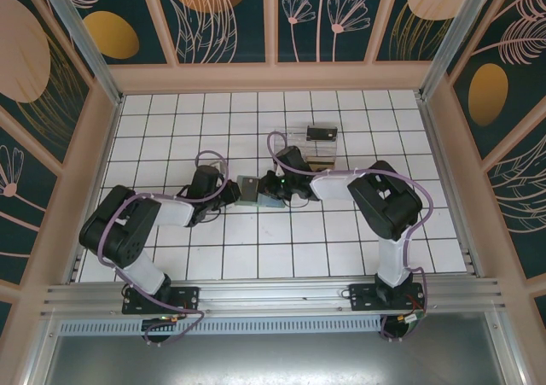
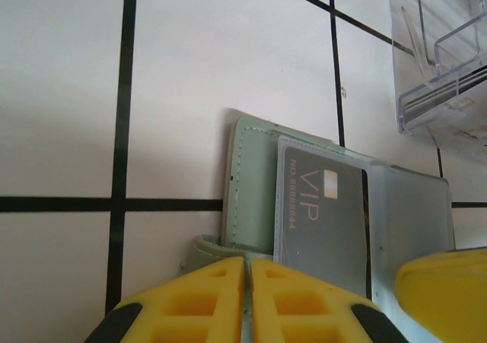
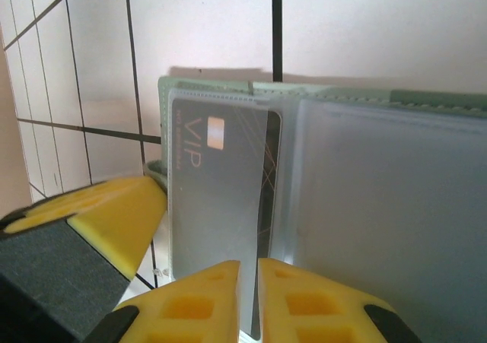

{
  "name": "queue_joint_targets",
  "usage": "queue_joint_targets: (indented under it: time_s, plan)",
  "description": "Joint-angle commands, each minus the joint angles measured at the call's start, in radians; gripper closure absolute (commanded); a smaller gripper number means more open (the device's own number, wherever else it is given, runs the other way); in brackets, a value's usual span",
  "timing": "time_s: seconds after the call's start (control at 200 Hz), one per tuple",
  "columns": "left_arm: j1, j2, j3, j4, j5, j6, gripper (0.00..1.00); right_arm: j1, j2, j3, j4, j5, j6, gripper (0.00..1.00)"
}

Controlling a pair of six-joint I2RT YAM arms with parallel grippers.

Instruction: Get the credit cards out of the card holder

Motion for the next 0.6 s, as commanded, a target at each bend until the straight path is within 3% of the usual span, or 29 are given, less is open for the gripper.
queue_joint_targets:
  time_s: [0.0, 0.591]
  plan:
    - [0.004, -0.008, -0.035, -0.032, -0.027, -0.027, 0.86, 0.002, 0.022, 0.03, -0.047, 0.002, 0.01, 0.84]
    - [0.004, 0.017, -0.038, 0.001, -0.002, -0.032, 0.87, 0.004, 0.088, 0.08, -0.096, -0.017, 0.005, 0.82]
